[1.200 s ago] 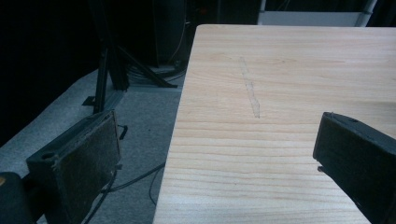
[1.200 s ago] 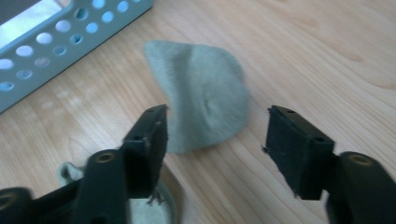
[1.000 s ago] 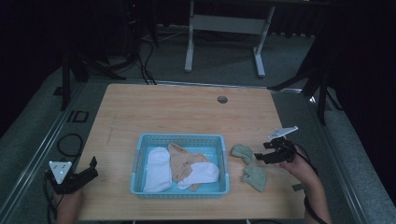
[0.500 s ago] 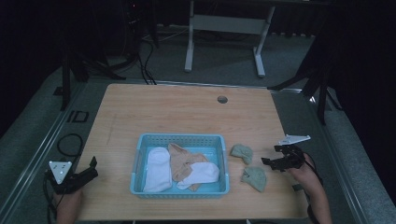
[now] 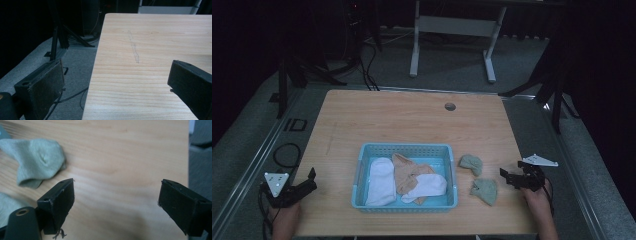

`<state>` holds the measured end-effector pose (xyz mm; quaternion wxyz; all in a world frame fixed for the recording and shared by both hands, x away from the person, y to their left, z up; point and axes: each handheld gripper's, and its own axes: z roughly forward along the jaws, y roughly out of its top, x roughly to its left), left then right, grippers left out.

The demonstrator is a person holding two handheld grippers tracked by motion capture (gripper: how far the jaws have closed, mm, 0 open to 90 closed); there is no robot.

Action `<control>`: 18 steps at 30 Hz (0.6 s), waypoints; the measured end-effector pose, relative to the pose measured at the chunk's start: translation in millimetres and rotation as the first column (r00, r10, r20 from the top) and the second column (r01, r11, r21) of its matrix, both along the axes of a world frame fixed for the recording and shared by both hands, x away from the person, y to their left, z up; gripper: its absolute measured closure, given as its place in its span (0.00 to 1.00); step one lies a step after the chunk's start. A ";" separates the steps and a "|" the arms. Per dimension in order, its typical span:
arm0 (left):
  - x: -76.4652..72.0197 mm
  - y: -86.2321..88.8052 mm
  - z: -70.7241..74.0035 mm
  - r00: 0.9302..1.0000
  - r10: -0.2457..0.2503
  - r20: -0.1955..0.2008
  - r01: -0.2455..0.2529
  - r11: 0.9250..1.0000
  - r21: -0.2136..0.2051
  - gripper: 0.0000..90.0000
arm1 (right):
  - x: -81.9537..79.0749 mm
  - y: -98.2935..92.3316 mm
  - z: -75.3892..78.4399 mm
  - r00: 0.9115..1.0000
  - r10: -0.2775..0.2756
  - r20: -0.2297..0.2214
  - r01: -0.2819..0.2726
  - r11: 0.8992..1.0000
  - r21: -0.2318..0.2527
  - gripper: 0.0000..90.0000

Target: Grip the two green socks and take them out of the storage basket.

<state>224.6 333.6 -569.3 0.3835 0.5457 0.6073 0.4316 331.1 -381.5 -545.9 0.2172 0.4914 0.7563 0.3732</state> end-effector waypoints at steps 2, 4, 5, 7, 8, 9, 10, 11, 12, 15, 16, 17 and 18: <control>0.0 0.0 0.0 1.000 0.000 0.000 0.000 1.000 0.001 0.00 | -3.5 -1.5 -5.1 1.000 -0.018 -0.002 0.018 1.000 0.002 0.15; 0.0 0.0 0.1 1.000 0.000 -0.003 0.000 1.000 0.001 0.00 | -4.2 -2.1 -7.9 1.000 -0.018 -0.014 0.018 1.000 0.002 0.14; 0.0 0.0 0.1 1.000 0.000 -0.002 0.000 1.000 0.001 0.00 | -6.5 -1.9 -10.8 0.999 -0.039 -0.014 0.038 0.999 -0.018 0.15; 0.0 0.0 0.0 1.000 0.000 0.000 0.000 1.000 0.000 0.00 | -7.1 -2.4 -10.8 0.999 -0.039 -0.017 0.038 0.999 -0.020 0.15; -0.1 0.0 0.0 1.000 -0.001 0.000 0.001 1.000 0.000 0.00 | -10.0 -3.0 -10.6 0.998 -0.057 -0.002 0.057 0.998 -0.012 0.15; -0.1 -0.1 0.0 1.000 -0.001 0.000 0.001 1.000 0.001 0.00 | -10.0 -3.0 -10.6 0.998 -0.057 -0.002 0.057 0.998 -0.012 0.15; 0.0 0.0 0.0 1.000 -0.002 -0.001 0.002 1.000 0.000 0.00 | -11.7 -3.6 -11.3 0.997 -0.074 -0.006 0.074 0.997 -0.010 0.15; 0.0 0.0 0.0 1.000 -0.002 -0.001 0.002 1.000 0.000 0.00 | -11.7 -3.6 -11.3 0.997 -0.074 -0.006 0.074 0.997 -0.010 0.15; 0.0 0.1 0.1 1.000 -0.003 -0.002 0.003 1.000 0.000 0.00 | -12.5 -4.1 -12.3 0.997 -0.081 -0.005 0.081 0.997 -0.010 0.15; -0.1 0.1 0.0 1.000 -0.002 0.001 0.002 1.000 -0.001 0.00 | -14.6 -7.9 -13.9 0.992 -0.123 0.006 0.123 0.992 0.004 0.15; -0.1 0.0 0.0 1.000 -0.002 0.000 0.002 1.000 0.000 0.00 | -15.3 -9.2 -13.5 0.990 -0.142 0.012 0.142 0.990 0.010 0.15; -0.1 0.0 0.0 1.000 -0.003 0.000 0.003 1.000 0.001 0.00 | -16.0 -11.2 -13.6 0.985 -0.174 0.025 0.173 0.985 0.018 0.15; -0.2 -0.1 0.0 1.000 -0.003 0.001 0.003 1.000 0.002 0.00 | -16.1 -12.7 -13.9 0.982 -0.187 0.024 0.186 0.982 0.026 0.15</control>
